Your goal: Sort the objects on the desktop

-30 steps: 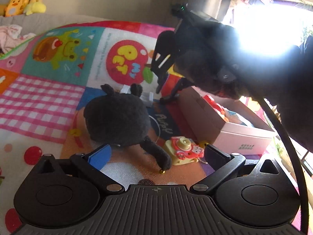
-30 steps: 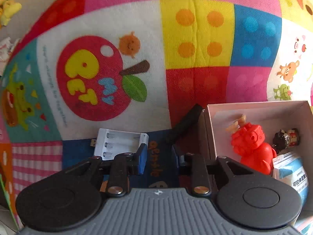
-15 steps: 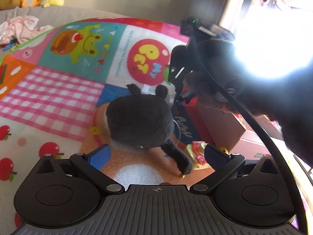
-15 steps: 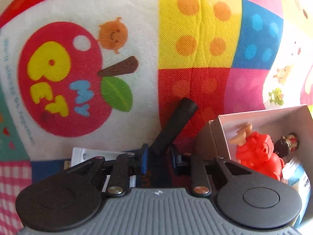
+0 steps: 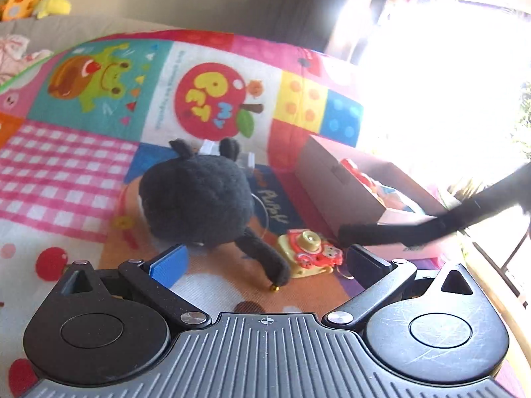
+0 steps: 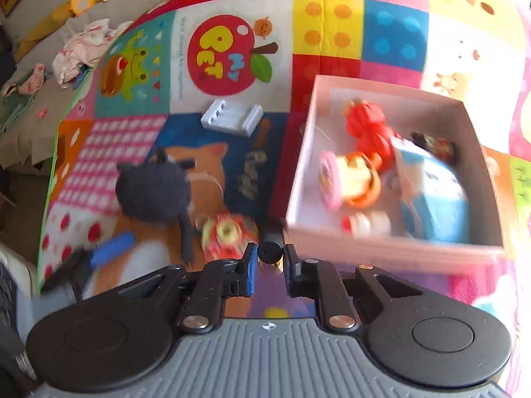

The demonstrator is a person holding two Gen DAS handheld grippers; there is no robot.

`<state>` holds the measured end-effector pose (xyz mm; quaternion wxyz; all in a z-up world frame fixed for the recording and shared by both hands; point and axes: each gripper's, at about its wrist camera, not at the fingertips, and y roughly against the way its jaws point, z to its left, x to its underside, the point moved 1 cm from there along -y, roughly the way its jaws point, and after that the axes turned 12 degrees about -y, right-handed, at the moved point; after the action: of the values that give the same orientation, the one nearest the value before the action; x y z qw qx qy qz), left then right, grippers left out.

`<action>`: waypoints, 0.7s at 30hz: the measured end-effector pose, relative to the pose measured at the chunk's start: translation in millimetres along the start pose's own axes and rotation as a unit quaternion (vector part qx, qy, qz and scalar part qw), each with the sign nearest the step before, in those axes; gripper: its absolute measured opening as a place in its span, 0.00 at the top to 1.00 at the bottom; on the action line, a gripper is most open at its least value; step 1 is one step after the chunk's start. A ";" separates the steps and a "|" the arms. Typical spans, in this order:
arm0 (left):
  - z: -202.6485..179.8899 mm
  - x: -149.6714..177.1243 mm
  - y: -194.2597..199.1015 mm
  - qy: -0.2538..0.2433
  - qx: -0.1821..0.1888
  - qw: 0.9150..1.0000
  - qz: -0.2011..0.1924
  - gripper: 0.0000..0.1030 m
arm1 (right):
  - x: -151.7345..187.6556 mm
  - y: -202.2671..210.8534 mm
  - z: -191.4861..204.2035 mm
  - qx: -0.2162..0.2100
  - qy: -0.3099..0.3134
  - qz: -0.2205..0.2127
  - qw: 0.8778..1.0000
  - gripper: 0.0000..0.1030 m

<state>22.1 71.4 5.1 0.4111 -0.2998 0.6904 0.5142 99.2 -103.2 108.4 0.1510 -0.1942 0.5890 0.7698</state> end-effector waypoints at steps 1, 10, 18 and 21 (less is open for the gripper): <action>-1.3 -0.1 -0.8 -0.002 0.001 1.000 0.000 0.00 | 10.0 4.2 -7.7 0.001 0.003 -0.005 1.000 0.84; -3.1 -1.2 -4.8 -0.004 -0.020 1.000 0.011 0.00 | 7.4 16.6 -10.0 -0.026 0.030 -0.043 0.998 0.58; 3.7 0.3 -3.9 0.011 -0.010 1.000 0.006 0.00 | -114.8 -80.7 76.7 -0.058 -0.022 -0.011 0.998 0.18; 5.6 0.0 -6.7 0.019 -0.014 1.000 0.012 0.00 | -138.6 -138.1 101.4 0.020 -0.013 -0.016 1.000 0.17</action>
<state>29.1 74.8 1.2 0.3871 -0.3074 0.6944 0.5230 272.4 30.1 80.7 0.1746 -0.1901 0.5990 0.7580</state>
